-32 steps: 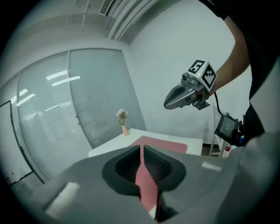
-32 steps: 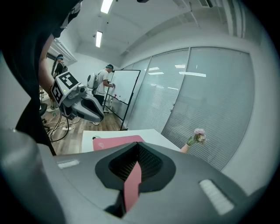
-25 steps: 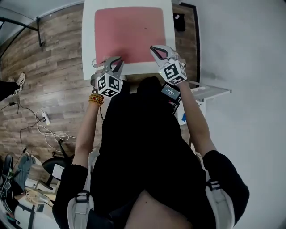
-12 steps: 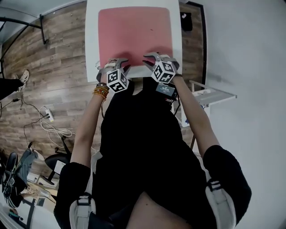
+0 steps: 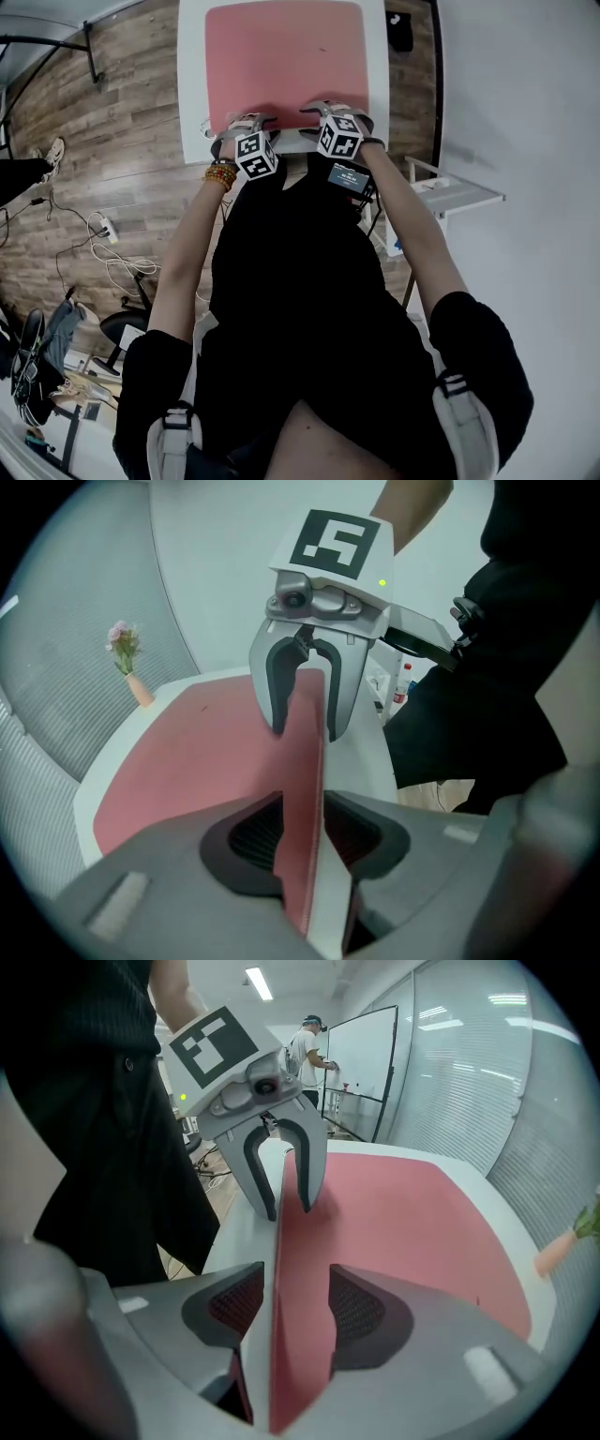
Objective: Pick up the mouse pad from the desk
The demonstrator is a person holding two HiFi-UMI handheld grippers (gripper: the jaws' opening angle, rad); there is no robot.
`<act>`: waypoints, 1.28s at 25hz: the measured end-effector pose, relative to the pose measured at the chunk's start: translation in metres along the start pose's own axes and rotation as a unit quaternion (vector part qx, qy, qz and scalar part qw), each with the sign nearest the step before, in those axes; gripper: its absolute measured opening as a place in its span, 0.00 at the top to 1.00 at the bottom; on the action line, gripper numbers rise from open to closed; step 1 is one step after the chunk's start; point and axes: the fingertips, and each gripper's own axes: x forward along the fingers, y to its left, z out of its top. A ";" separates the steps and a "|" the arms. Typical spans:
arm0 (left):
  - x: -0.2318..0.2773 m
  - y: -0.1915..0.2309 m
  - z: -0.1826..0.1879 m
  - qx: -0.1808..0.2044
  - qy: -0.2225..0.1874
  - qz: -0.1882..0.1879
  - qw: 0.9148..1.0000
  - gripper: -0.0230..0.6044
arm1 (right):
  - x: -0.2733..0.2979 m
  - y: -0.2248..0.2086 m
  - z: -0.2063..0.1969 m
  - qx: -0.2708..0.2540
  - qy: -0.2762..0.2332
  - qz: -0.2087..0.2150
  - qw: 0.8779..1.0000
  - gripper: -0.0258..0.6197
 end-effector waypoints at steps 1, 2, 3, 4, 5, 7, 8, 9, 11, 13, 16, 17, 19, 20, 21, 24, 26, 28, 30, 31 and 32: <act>0.003 -0.001 -0.001 0.001 0.002 -0.004 1.000 0.75 | 0.002 0.000 0.000 -0.003 0.002 0.003 1.000 0.59; 0.005 -0.002 -0.001 0.002 0.005 -0.007 1.000 0.75 | 0.005 -0.001 -0.001 -0.005 0.007 0.006 1.000 0.59; 0.007 -0.003 -0.001 0.005 0.007 -0.011 1.000 0.75 | 0.007 0.000 -0.002 -0.008 0.012 0.010 1.000 0.59; 0.008 -0.004 -0.002 0.008 0.009 -0.014 1.000 0.75 | 0.010 0.000 -0.002 -0.010 0.017 0.014 1.000 0.61; 0.008 -0.005 -0.003 0.010 0.010 -0.016 1.000 0.75 | 0.012 0.001 -0.003 -0.011 0.021 0.018 1.000 0.63; 0.007 -0.005 -0.004 0.005 0.007 -0.020 1.000 0.75 | 0.014 0.001 -0.002 -0.011 0.024 0.022 0.999 0.63; 0.007 -0.005 -0.005 0.001 0.006 -0.022 1.000 0.75 | 0.014 0.002 -0.002 -0.012 0.025 0.023 0.999 0.65; 0.006 -0.006 -0.006 0.000 0.006 -0.022 1.000 0.75 | 0.015 0.003 -0.001 -0.012 0.026 0.024 0.999 0.66; 0.007 -0.005 -0.006 0.004 0.009 -0.021 1.000 0.75 | 0.015 0.004 -0.002 -0.010 0.033 0.026 0.999 0.67; 0.006 -0.005 0.000 -0.003 0.000 -0.024 1.000 0.75 | 0.016 0.003 -0.001 -0.012 0.044 0.030 0.999 0.67; 0.007 -0.004 0.006 -0.019 -0.012 -0.029 0.999 0.75 | 0.017 0.003 0.000 -0.022 0.062 0.039 0.997 0.71; 0.008 -0.004 0.006 -0.018 -0.010 -0.030 0.999 0.75 | 0.017 0.002 -0.001 -0.023 0.067 0.042 0.997 0.72; 0.010 -0.003 0.006 -0.020 -0.008 -0.029 0.999 0.75 | 0.017 -0.001 -0.001 -0.022 0.073 0.047 0.996 0.75; 0.009 -0.003 0.006 -0.024 -0.009 -0.029 0.999 0.75 | 0.017 -0.002 0.000 -0.021 0.075 0.048 0.996 0.77; 0.008 -0.002 0.007 -0.028 -0.011 -0.027 0.999 0.75 | 0.017 -0.003 0.000 -0.019 0.076 0.049 0.996 0.80; 0.008 0.005 0.009 -0.034 -0.015 -0.016 0.999 0.75 | 0.017 -0.007 0.001 0.000 0.075 0.059 0.995 0.83; 0.010 0.007 0.010 -0.032 -0.012 -0.012 0.999 0.73 | 0.017 -0.009 0.001 0.022 0.069 0.068 0.995 0.83; 0.010 0.008 0.015 -0.030 -0.015 -0.011 0.999 0.72 | 0.015 -0.010 0.002 0.053 0.058 0.082 0.994 0.84; 0.009 0.009 0.023 -0.027 -0.024 -0.008 0.999 0.72 | 0.012 -0.012 0.004 0.083 0.040 0.094 0.991 0.85; 0.009 0.008 0.026 -0.023 -0.027 -0.006 0.999 0.72 | 0.010 -0.013 0.004 0.099 0.029 0.099 0.990 0.85; 0.010 0.008 0.028 -0.019 -0.028 -0.003 0.999 0.72 | 0.007 -0.015 0.006 0.115 0.019 0.104 0.988 0.86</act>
